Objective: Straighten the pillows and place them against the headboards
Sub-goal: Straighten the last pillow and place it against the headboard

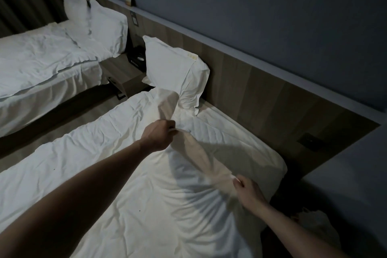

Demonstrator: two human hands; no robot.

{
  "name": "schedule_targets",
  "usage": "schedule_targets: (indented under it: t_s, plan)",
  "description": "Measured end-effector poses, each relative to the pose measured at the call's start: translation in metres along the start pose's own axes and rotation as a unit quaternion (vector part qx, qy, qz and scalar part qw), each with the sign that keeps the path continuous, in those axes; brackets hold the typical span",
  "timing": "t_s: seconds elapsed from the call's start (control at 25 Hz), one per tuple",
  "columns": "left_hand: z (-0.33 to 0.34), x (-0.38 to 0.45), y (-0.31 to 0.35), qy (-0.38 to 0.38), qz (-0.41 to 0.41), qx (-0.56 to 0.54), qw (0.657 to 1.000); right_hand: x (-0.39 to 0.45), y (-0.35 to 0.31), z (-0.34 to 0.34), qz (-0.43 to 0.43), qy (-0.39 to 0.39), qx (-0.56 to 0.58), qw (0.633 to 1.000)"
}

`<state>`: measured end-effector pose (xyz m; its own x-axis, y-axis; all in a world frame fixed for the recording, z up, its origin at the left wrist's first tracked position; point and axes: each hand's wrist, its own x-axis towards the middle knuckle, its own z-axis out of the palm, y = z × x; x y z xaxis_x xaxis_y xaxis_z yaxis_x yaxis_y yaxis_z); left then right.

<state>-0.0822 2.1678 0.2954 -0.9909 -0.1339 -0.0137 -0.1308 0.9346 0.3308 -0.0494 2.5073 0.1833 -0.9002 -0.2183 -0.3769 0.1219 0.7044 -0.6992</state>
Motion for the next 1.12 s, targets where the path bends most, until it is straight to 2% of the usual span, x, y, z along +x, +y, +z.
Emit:
schedule_targets:
  t_s: [0.2, 0.32, 0.52, 0.84, 1.0, 1.12]
  plan:
    - [-0.015, 0.070, 0.011, 0.074, -0.022, -0.065, 0.995, 0.048, -0.032, -0.064, -0.005, 0.085, 0.065, 0.994]
    - [-0.013, 0.113, 0.017, 0.076, -0.031, -0.098, 0.992, 0.083, -0.037, -0.112, -0.049, 0.141, 0.036, 0.988]
    - [0.017, 0.172, 0.040, 0.057, -0.052, -0.134, 0.988, 0.148, -0.015, -0.168, -0.097, 0.176, 0.021, 0.979]
    - [0.055, 0.291, 0.098, 0.012, -0.055, -0.126, 0.990, 0.231, 0.005, -0.242, -0.063, 0.194, 0.051, 0.978]
    - [0.070, 0.338, 0.110, 0.008, -0.051, -0.077, 0.996, 0.257, 0.013, -0.260, -0.053, 0.169, 0.081, 0.981]
    - [0.082, 0.361, 0.116, 0.014, -0.088, -0.051, 0.995, 0.272, 0.018, -0.263, -0.060, 0.141, 0.088, 0.984]
